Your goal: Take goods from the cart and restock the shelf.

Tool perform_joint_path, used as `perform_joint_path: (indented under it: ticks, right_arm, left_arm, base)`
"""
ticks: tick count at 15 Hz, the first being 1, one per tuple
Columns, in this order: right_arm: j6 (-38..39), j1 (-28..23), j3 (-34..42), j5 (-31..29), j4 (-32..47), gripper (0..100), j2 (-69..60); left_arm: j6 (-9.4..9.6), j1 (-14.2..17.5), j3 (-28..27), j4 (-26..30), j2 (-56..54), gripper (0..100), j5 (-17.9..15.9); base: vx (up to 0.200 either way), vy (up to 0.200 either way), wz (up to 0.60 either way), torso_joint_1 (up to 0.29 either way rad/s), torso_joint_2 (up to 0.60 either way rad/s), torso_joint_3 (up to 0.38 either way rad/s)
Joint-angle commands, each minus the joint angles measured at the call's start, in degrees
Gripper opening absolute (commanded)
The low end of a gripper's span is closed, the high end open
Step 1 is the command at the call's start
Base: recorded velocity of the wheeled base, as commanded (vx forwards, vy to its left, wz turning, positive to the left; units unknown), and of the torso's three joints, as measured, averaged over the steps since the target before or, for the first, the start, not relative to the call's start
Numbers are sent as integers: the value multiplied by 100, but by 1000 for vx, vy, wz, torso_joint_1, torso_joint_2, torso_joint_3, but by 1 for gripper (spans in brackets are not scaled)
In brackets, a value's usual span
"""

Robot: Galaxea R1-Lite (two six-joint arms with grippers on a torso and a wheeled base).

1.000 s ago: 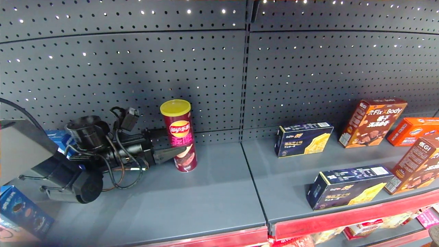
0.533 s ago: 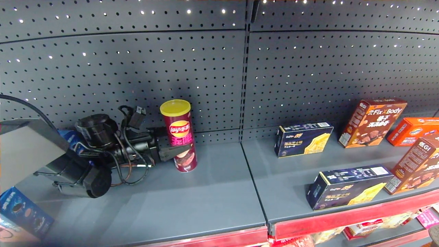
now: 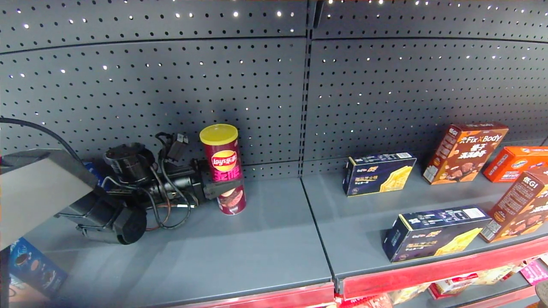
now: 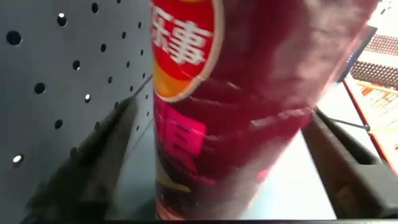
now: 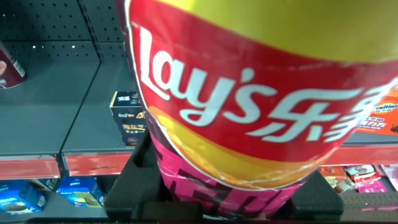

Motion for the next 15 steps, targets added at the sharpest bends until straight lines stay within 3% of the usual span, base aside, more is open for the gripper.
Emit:
perform_joint_path:
  ticks: [1, 7, 15]
  right_arm:
    - [-1, 10, -4, 2, -8, 0, 68]
    - [-1, 142, 84, -7, -8, 0, 94]
    - [8, 133, 101, -16, 1, 0, 76]
  left_arm:
    - [-63, -19, -59, -28, 31, 0, -2]
    - [-46, -28, 311, -80, -285, 0, 7]
    - [-46, -28, 1822, -1082, -1147, 0, -11]
  base:
    - [0, 0, 0, 0, 0, 0]
    - [0, 0, 0, 0, 0, 0]
    - [0, 0, 0, 0, 0, 0]
